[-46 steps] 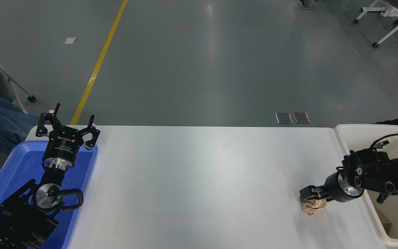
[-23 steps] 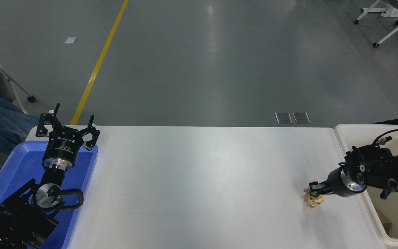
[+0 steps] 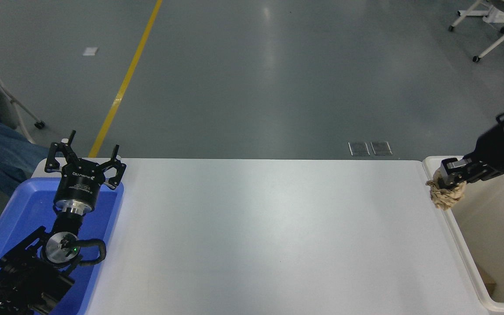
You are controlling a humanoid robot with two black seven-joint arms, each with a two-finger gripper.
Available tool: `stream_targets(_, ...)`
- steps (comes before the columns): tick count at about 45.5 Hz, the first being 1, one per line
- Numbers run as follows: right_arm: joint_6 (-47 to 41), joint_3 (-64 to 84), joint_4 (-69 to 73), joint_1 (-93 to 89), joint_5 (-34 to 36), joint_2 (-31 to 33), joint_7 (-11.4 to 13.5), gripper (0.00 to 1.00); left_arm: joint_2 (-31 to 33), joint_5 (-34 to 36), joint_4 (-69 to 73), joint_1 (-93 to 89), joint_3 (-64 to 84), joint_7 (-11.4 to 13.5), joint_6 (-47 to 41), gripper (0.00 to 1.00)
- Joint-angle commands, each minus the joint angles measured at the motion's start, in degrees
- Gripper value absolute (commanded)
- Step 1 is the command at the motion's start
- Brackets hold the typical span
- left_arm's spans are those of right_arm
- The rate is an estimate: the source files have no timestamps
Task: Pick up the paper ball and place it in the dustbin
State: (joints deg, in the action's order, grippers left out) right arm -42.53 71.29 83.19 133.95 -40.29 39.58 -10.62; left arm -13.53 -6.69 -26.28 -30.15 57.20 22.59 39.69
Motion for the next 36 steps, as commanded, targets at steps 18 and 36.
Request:
stream_targets(18,-2.47,7.64,1.28,10.72,0.04,1.02,-0.11,0.0,-0.01,0.01,0.0,0.09,-0.07,0.09,-0.05,1.0)
stream_targets(36,1.21,-1.05,-28.95,-17.38,-4.18,18.07,-1.34,0.0,-0.01,-0.07,0.0,0.09,0.01,0.09,-0.05,1.0)
